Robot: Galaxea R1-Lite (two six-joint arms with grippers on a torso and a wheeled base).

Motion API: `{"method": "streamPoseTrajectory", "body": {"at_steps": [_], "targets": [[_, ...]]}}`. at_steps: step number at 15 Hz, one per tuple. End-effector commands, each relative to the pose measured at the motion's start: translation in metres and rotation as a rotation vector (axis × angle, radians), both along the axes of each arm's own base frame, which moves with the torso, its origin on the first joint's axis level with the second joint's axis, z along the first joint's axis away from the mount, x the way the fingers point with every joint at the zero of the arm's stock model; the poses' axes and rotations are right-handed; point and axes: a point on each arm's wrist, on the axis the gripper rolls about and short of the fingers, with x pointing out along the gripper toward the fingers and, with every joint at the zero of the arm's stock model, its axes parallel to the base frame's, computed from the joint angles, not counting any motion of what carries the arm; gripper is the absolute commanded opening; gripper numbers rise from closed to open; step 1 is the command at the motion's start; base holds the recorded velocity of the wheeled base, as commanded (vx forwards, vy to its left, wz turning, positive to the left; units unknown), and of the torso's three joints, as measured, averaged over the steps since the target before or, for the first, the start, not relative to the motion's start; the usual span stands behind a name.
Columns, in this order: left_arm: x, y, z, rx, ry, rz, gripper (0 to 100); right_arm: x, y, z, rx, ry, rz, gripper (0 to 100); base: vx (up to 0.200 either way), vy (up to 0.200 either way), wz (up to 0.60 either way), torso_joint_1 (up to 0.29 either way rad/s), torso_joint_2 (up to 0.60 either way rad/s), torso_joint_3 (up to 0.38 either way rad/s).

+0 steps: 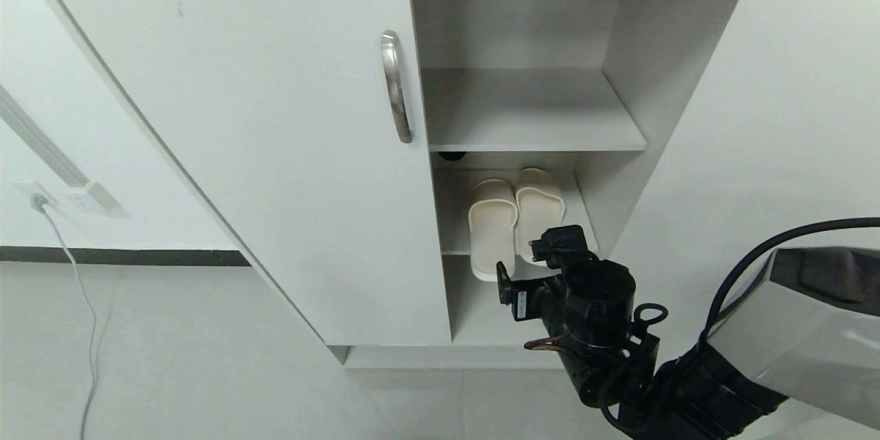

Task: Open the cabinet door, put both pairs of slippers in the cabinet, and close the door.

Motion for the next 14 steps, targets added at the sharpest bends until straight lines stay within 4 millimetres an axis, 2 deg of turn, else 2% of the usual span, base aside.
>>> {"method": "streamPoseTrajectory", "body": {"at_steps": [1, 14], "targets": [[0.0001, 0.0000, 0.0000, 0.001, 0.001, 0.000, 0, -0.0003, 0.0001, 0.0003, 0.001, -0.001, 0.001, 100, -0.200, 0.000, 0.00, 0.002, 0.01, 0.017], [0.0001, 0.0000, 0.0000, 0.002, 0.001, -0.001, 0, 0.0016, 0.0013, -0.0088, -0.014, 0.016, 0.001, 100, 0.000, 0.000, 0.00, 0.000, 0.00, 0.000]]}}
